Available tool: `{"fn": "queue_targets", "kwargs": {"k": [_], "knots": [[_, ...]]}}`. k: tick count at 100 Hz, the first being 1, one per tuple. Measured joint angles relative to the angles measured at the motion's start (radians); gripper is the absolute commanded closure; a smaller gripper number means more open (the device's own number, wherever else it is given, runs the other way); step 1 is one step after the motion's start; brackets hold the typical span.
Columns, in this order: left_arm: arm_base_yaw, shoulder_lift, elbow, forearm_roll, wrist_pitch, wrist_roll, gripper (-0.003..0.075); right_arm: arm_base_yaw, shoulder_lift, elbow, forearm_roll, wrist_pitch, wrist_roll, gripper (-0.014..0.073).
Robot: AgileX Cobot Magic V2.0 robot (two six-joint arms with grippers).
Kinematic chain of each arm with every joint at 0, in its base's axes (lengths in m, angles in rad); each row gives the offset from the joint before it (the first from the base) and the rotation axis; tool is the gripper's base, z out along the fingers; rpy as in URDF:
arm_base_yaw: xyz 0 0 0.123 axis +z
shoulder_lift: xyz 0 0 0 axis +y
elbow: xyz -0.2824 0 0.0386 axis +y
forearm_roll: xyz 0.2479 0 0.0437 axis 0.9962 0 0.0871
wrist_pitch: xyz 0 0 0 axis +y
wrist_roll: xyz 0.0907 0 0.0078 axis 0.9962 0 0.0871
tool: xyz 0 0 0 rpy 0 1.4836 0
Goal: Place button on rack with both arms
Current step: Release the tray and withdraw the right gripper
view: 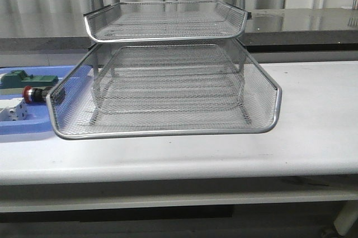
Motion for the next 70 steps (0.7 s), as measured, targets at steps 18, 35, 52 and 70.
{"fn": "queue_targets", "kwargs": {"k": [18,35,52,70], "knots": [[0.0,0.0,0.0,0.0,0.0,0.0,0.0741,0.0,0.0,0.0,0.0,0.008,0.0,0.0484],[0.0,0.0,0.0,0.0,0.0,0.0,0.0741,0.0,0.0,0.0,0.0,0.008,0.0,0.0626],[0.0,0.0,0.0,0.0,0.0,0.0,0.0741,0.0,0.0,0.0,0.0,0.008,0.0,0.0664],[0.0,0.0,0.0,0.0,0.0,0.0,0.0741,0.0,0.0,0.0,0.0,0.009,0.0,0.0664]]}}
